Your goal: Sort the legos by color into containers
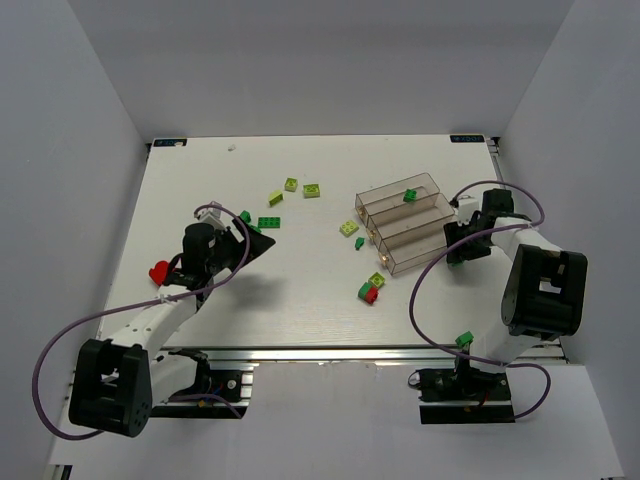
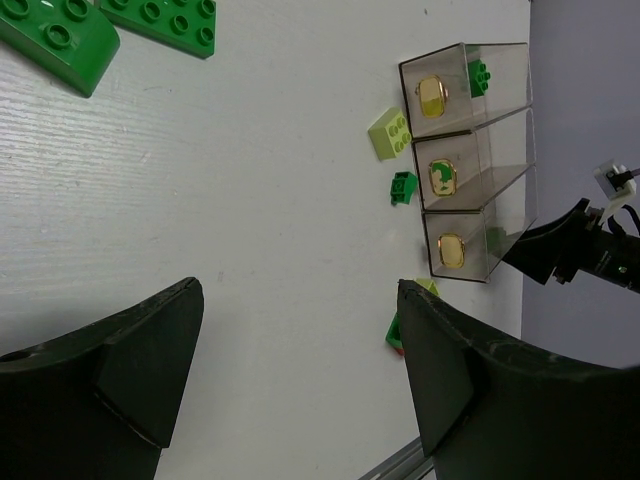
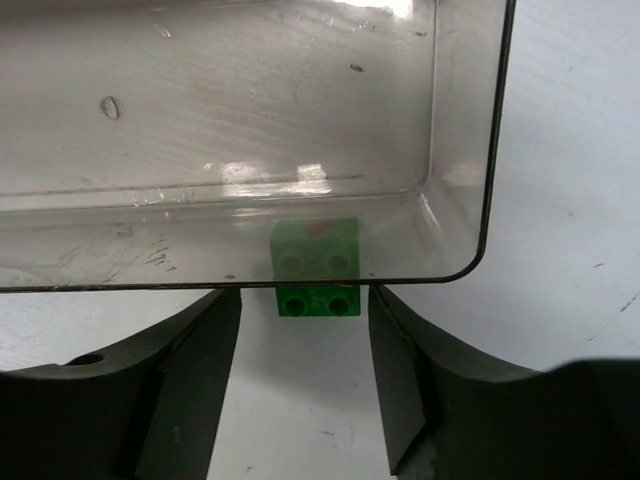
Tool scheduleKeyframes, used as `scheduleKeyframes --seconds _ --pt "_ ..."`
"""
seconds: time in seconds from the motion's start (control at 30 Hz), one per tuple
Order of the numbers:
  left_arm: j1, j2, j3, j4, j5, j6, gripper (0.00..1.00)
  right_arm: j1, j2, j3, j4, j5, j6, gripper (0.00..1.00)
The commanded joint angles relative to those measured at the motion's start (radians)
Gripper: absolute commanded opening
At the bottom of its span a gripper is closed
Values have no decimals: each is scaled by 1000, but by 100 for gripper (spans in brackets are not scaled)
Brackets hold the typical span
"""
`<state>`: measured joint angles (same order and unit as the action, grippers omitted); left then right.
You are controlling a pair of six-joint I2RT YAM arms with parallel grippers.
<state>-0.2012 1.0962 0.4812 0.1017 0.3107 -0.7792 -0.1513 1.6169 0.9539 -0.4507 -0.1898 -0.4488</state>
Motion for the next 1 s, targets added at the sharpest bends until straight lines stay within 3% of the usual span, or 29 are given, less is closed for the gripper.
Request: scheduleKeyframes --seconds 0.0,0.33,0.67,0.97 --pt "-6 7 31 24 7 3 87 -5 -9 51 -39 -30 60 58" --pt "-4 16 33 26 8 3 87 -5 -32 20 -5 33 249 58" --pt "-6 42 54 27 19 8 87 4 -46 -3 34 58 242 64" --pt "-4 48 60 27 16 6 87 19 -11 39 -2 43 225 52"
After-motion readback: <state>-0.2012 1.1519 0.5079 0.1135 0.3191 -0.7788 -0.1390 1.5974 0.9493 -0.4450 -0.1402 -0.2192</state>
